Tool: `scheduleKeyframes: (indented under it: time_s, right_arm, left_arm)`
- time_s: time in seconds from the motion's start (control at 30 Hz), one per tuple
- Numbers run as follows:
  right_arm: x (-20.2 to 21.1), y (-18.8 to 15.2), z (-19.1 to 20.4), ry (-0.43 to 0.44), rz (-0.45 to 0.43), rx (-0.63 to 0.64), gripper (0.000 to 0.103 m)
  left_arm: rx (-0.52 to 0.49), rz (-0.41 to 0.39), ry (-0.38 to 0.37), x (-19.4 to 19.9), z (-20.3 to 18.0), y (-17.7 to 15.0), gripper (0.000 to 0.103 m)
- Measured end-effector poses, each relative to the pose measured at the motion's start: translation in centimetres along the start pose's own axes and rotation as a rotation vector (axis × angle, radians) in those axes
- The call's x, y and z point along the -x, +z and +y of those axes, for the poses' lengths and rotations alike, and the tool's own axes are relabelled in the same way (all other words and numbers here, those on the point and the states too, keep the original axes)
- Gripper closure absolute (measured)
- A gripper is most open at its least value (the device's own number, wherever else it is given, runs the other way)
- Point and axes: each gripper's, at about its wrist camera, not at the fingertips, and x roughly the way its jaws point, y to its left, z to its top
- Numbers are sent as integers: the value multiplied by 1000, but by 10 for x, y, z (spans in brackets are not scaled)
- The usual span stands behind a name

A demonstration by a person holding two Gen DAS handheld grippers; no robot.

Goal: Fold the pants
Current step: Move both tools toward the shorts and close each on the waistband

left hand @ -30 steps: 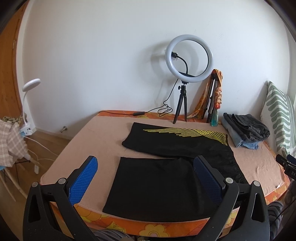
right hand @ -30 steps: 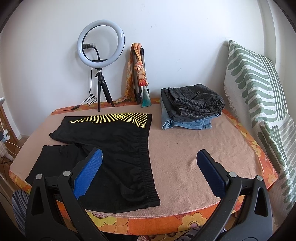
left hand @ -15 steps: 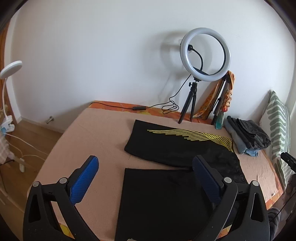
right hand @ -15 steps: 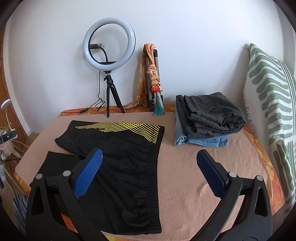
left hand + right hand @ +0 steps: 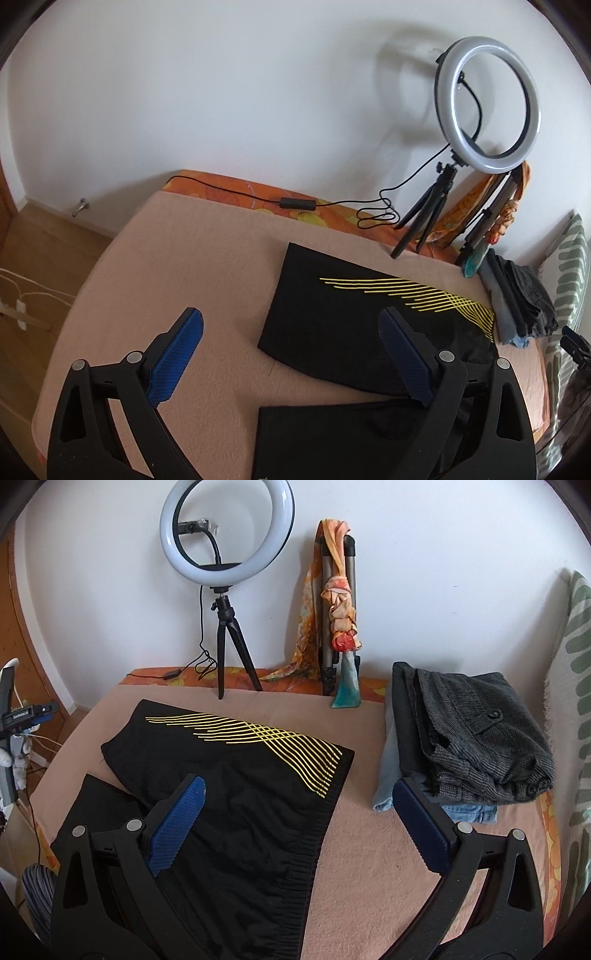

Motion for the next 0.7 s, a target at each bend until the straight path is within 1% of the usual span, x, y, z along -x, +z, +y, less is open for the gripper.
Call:
scheduleKeyframes:
  time_s: [0.03, 0.07, 0.13, 0.23, 0.3, 0.47, 0.6, 0.7]
  right_arm:
    - [-9, 5, 0, 6, 10, 13, 0]
    - [-19, 9, -1, 6, 21, 27, 2]
    - [-41, 15, 0, 11, 49, 58, 4]
    - [-76, 22, -3, 31, 96, 76, 7]
    - [-98, 24, -6, 55, 123, 71, 11]
    - [-149, 29, -7, 83, 191, 93, 11]
    - [-183, 33, -14, 97, 244, 75, 11]
    - [-201, 36, -17, 97, 266, 78, 11]
  left_arm:
    - [-6, 17, 3, -11, -1, 4, 8]
    - [-11, 33, 11, -23, -2, 7, 13]
    - [-12, 61, 17, -45, -4, 14, 17]
    - [-7, 110, 10, -77, -10, 25, 17]
    - [-7, 132, 6, -97, -13, 31, 17]
    - [-13, 161, 19, -138, -19, 46, 18]
    - [-8, 178, 47, -168, -17, 54, 18]
    - [31, 199, 34, -187, -12, 55, 25]
